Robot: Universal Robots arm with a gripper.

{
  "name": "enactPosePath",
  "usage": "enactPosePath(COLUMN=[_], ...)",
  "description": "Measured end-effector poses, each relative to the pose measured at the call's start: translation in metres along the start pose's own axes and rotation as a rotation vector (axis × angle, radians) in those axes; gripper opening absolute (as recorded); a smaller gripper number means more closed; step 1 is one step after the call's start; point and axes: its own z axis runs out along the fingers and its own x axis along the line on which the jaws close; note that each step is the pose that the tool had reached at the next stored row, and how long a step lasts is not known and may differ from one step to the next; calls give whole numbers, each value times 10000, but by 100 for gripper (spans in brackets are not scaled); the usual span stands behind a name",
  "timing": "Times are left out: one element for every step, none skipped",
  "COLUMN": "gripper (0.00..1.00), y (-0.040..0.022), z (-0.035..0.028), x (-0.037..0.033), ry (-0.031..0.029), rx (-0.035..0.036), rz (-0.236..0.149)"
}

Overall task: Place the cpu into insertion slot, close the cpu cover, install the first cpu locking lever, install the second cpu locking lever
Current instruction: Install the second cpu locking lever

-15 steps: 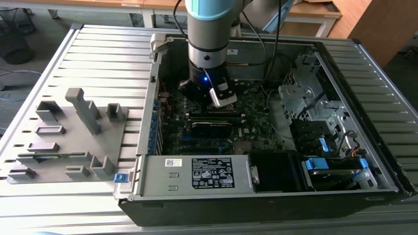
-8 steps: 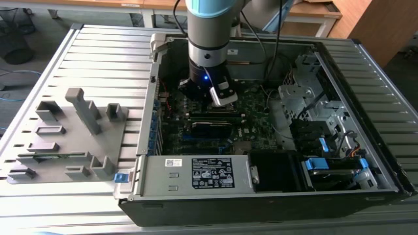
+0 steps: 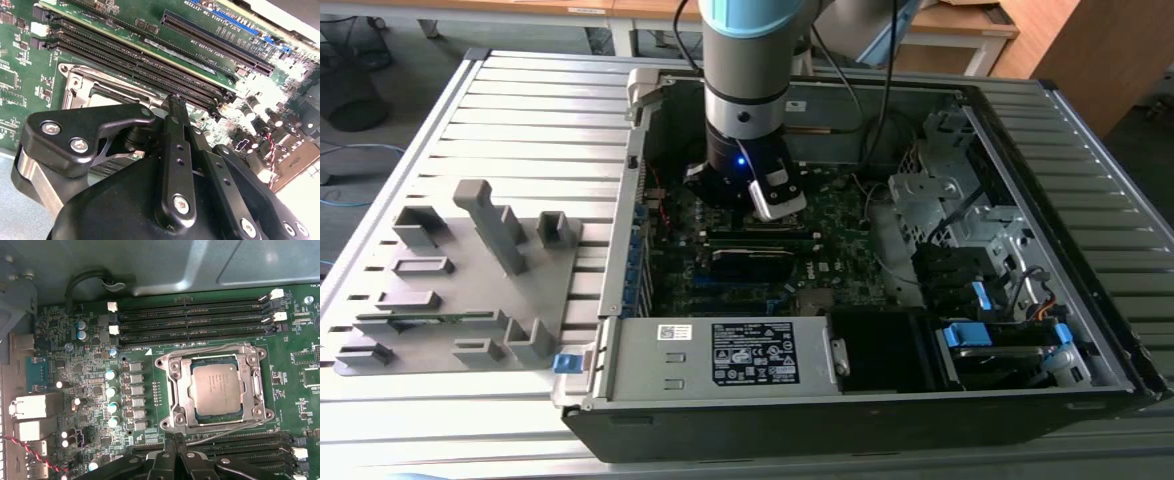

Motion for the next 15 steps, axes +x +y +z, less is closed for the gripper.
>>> enactPosePath(gripper=[11,11,11,11,11,11,11,11,11,11,11,11,11,11,11], y=[-3,-5,-6,-6,-8,-12,-12,-12,-12,-11,-11,-10,-10,-10,-10], z=[-2,-3,-3,-3,-3,-4,-4,-3,-2,0,2,4,6,9,12], x=[0,0,0,-1,-1,-1,-1,-2,-5,-11,-19,-25,-30,-32,-32], ry=[-1,0,-1,-1,-1,-1,-1,0,1,3,4,6,8,9,10], rx=[-1,-1,-2,-2,-1,-2,-2,-1,0,-1,-3,-3,-3,-5,-7], rz=[0,0,1,1,0,-1,-1,-4,-17,-35,-59,-81,-104,-127,-146])
